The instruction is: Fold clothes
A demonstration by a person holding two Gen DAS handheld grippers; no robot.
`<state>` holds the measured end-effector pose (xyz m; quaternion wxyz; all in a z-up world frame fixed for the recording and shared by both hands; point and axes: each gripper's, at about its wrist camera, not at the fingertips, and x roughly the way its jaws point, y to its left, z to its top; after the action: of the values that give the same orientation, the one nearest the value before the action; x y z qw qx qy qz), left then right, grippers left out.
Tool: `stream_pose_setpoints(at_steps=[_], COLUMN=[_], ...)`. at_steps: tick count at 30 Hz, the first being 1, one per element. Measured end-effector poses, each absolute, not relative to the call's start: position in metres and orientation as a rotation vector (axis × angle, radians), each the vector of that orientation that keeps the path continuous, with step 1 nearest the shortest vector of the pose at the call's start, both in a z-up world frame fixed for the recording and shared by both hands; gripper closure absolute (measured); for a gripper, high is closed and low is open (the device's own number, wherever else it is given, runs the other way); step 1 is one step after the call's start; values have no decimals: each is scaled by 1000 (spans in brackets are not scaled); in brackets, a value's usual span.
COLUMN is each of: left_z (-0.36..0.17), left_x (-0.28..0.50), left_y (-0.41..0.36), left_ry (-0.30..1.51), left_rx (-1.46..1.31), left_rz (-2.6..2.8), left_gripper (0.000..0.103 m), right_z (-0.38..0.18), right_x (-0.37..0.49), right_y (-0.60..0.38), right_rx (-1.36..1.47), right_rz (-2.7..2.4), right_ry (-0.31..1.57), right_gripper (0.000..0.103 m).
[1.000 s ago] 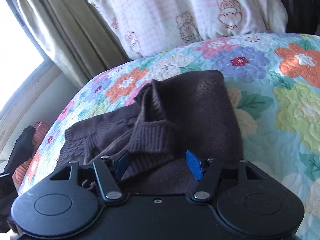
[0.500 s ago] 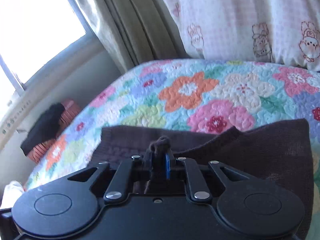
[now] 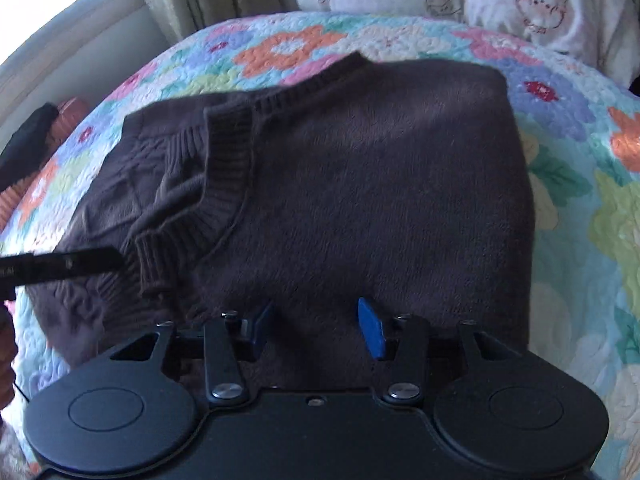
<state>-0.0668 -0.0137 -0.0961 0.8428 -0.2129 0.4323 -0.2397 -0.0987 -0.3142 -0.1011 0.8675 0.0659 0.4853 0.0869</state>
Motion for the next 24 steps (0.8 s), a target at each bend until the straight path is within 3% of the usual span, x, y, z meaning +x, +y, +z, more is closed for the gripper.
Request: stream_pose_setpoints(at_steps=[6,9,12,16,17,19,24], left_z=[-93,-90,-87,-89,-90,-93,-95], left_x=[-57,-52,-49,-44,-43,-41,-36], left_y=[-4,5,19,43,47,54,66], left_ry=[890,883,878,876,879,883,871], left_rx=[-450,-409,-379,-397,-405,-419,-461], left_rz=[-496,-478,-446,-406,-394,-370,-299], left_gripper=[62,62,62,62,62,62,62], right_z=[-35,-14,-22,-63,-78,-93,-50], right_x=[-45,12,78,128,131,127,93], right_y=[-312,-296,-283,-280,-281,-281,-312], right_rx=[167,-2,-234,-342,-346,-391,-117], right_rz=[206,159,139,170,186,175,53], right_ry=[873,873,965,1173,1228,1214,797], right_gripper=[50,50,47,47,50,79,95])
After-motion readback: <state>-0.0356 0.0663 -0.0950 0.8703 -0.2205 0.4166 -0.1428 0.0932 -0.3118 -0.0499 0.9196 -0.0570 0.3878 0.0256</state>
